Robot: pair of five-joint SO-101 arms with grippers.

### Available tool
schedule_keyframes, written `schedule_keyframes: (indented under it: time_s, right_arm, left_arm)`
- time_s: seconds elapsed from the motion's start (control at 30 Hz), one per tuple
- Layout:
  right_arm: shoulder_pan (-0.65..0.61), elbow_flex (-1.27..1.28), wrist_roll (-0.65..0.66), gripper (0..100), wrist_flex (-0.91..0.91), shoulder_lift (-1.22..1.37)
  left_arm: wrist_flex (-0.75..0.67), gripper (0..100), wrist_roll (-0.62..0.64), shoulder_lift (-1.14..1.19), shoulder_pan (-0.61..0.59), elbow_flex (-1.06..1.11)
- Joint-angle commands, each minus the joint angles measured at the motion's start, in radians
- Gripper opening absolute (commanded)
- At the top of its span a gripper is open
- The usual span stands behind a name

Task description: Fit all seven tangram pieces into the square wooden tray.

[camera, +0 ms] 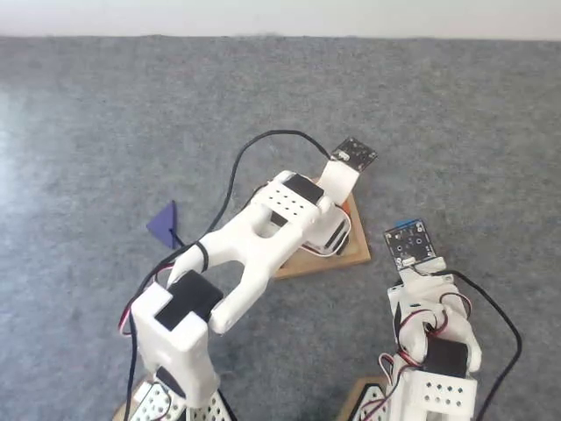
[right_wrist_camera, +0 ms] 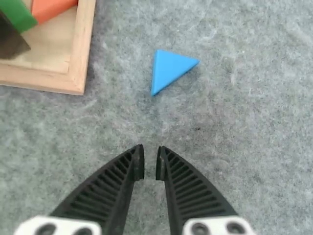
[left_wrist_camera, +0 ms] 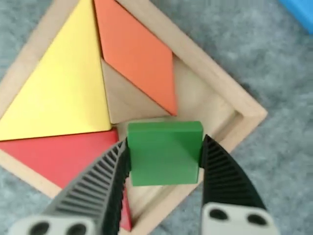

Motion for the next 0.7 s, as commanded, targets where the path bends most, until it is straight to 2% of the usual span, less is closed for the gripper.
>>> schedule_keyframes:
  time_s: [0.0, 0.27, 0.43, 0.67]
  right_arm:
    - [-0.008, 0.017, -0.003, 5.4, -0.004, 0.001]
    - [-0.008, 0.017, -0.003, 5.4, -0.004, 0.001]
    - [-0.008, 0.017, -0.003, 5.4, -0.004, 0.001]
    - [-0.008, 0.017, -0.003, 5.5, -0.004, 0.001]
  left_arm:
    - [-0.020, 19, 0.009, -0.068, -0.029, -0.042]
    - [-0.023, 20, 0.009, -0.068, -0.052, -0.041]
    - [-0.020, 28, 0.002, -0.068, -0.046, -0.042]
    - [-0.029, 25, 0.000, -0.164, -0.035, -0.008]
